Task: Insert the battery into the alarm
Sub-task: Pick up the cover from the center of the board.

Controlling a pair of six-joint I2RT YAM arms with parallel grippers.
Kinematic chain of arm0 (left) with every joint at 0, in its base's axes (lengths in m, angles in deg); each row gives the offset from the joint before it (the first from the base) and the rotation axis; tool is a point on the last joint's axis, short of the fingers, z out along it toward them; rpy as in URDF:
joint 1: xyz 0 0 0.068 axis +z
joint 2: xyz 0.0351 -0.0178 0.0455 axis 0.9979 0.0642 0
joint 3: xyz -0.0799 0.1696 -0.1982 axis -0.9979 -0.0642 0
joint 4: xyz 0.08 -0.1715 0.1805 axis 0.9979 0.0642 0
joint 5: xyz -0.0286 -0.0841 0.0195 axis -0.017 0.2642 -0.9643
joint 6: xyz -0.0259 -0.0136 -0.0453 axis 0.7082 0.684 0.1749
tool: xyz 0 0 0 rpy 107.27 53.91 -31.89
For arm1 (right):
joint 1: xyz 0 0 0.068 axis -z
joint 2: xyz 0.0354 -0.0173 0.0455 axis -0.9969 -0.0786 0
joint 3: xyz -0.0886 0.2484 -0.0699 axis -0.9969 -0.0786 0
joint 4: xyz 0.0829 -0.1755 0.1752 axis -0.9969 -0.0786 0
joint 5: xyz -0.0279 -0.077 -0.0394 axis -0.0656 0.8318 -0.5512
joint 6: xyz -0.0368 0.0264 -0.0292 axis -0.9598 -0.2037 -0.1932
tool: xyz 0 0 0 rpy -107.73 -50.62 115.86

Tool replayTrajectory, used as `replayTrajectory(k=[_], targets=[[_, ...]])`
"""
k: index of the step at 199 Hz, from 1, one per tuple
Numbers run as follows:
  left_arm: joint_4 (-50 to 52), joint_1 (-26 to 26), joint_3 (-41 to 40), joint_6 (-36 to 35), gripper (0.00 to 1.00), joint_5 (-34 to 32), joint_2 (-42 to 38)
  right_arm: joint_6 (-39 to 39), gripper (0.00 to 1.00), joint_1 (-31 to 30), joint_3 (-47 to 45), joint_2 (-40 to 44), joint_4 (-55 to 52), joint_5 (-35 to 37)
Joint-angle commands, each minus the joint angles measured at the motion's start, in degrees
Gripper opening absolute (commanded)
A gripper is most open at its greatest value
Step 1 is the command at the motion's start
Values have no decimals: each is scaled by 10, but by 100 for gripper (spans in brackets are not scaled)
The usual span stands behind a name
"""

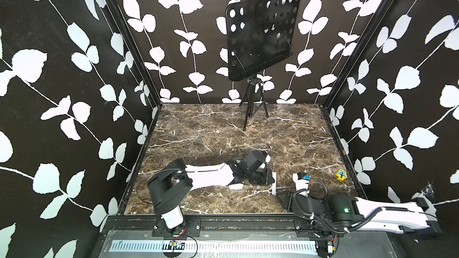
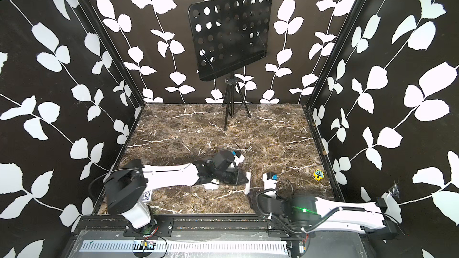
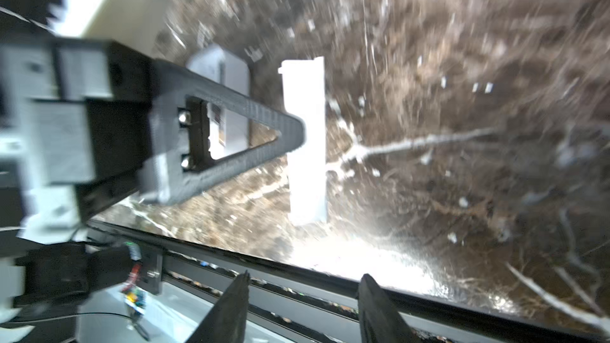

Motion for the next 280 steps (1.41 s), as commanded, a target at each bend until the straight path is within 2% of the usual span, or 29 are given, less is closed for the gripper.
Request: replayTrajectory(k=[1,32,52,69,88,103,131,163,192,217,240,280], targets=[[99,56,16,-69,0,-7,-80,-84,54,68,62,-21,-34,14],[123,163,8,-98,0,52,-160,-227,53,239,133,-157,48,-155],[91,237,-11,-83,0,127,-189,-287,52,331,169,-237,127,-246],[-7,284,-39,-17,0,212,-201,-298,51,418,167,-270,243,-362],[-68,300,-33,30,0,257,-199,-258,50,485,157,-294,400,-475],[-98,300,-17,57,0,285,-193,-257,49,499,182,-312,433,-513],[-249,301,-24,160,0,305,-183,-217,45,511,192,-330,521,-586],[-287,301,-6,199,0,309,-181,-121,38,537,170,-332,670,-637],[-262,300,14,193,0,319,-179,-103,37,546,192,-332,691,-658],[-280,300,11,208,0,316,-184,-94,31,547,218,-354,693,-687],[-283,300,14,213,0,318,-187,-94,27,547,226,-356,684,-700],[-293,300,14,221,0,319,-185,-94,26,545,216,-352,692,-725]])
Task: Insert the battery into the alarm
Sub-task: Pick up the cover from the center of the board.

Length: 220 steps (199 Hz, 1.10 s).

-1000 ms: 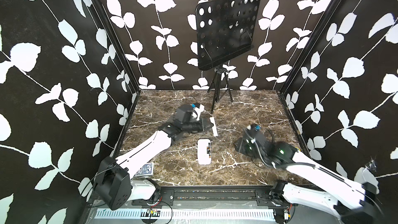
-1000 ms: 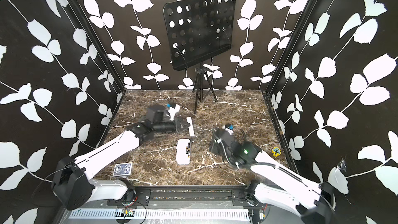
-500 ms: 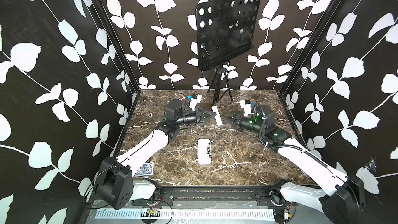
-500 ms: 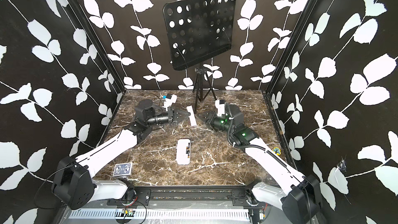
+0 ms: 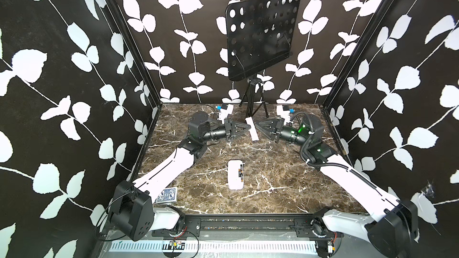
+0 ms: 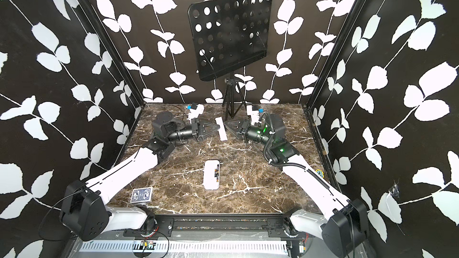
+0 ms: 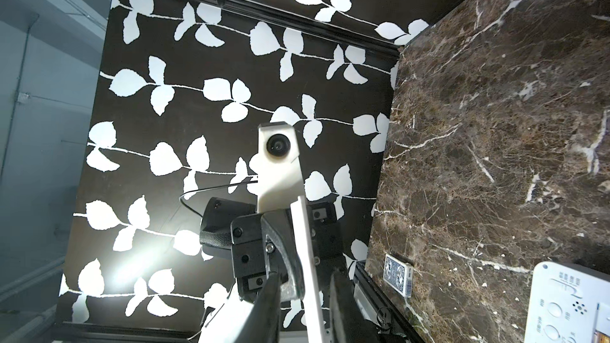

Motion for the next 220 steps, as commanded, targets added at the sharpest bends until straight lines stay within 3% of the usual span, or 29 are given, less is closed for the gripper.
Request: replayTrajectory(k=[1,46,123,156,160,173,182,202,220], targets=[[-35,-1,14,10,0,11,-10,6,26,0,4,6,38,-33],[-58,-1,14,29,0,19,0,21,24,-7,0,2,48,-41],[-69,-1,5,37,0,25,2,30,0,-28,-4,-20,75,-32],[-70,-1,-10,37,0,11,-4,33,0,-30,-23,-6,82,-25],[-65,-1,-11,33,5,8,-6,30,0,-31,-24,-3,79,-25],[-23,-1,-14,9,46,0,-12,11,0,-36,-32,9,49,-14],[8,-1,-14,-14,61,-3,-17,-22,0,-44,-35,21,7,2],[91,0,-26,-73,71,-28,-46,-94,0,-79,-47,50,-120,80],[263,1,-35,-173,71,-103,-85,-112,0,-135,-95,73,-147,187]])
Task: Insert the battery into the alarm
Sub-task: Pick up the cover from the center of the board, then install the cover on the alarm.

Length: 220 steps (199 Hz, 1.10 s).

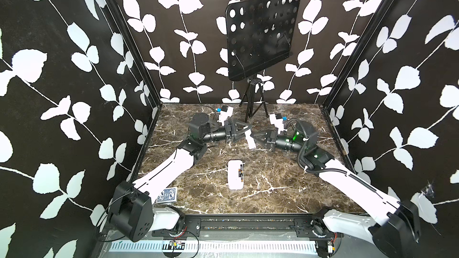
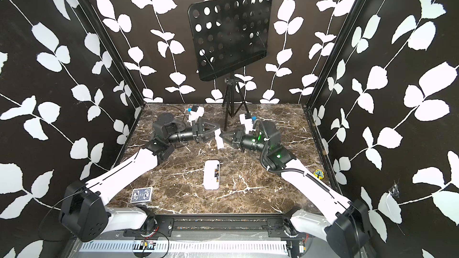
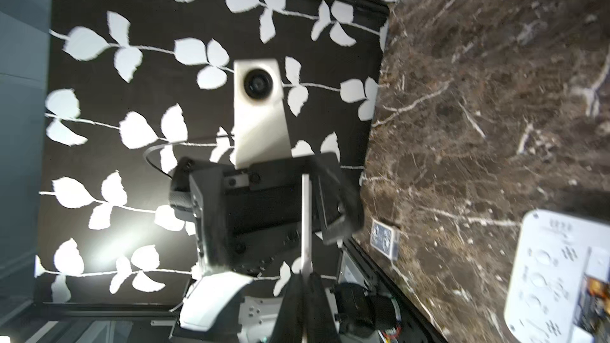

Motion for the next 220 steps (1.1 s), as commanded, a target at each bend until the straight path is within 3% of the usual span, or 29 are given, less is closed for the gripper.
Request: replayTrajectory(k=[1,15,46,83,135,220], targets=[[202,-1,-16,-138,71,-81,-64,-62,0,-59,-50,36,-80,139],[287,-1,-42,-176,71,-139,-96,-47,0,-111,-107,51,-63,233],[314,-1,-162,-163,70,-231,-165,-30,0,-223,-205,42,14,412],[353,-1,-266,-166,68,-278,-230,-51,0,-276,-235,-11,82,496],[310,0,-335,-157,65,-264,-240,-75,0,-279,-237,-82,195,529],[274,-1,-324,-178,60,-228,-171,-46,0,-278,-211,-180,225,508]])
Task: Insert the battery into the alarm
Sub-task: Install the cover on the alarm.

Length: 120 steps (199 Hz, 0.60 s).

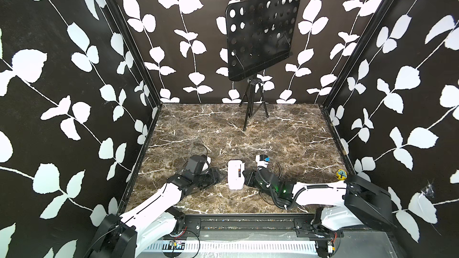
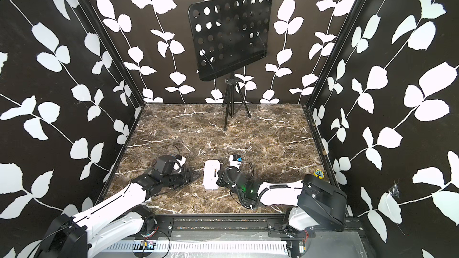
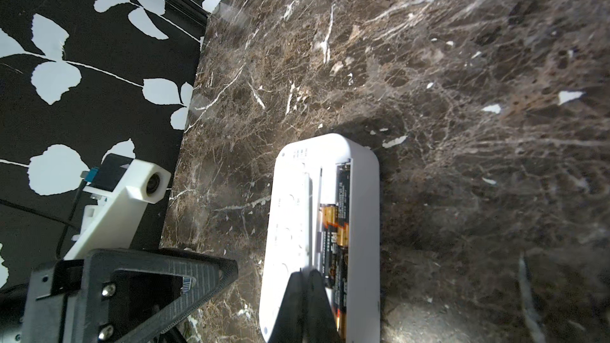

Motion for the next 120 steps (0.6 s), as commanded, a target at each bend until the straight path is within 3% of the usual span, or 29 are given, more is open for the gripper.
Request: replayTrajectory(k=[1,120], targets=[[-25,-1,5,-13,60,15,8,8,0,-2,18,-9,33,7],[-58,-1,20,-23,57,51,74,38,0,26,26,-53,25,-36]])
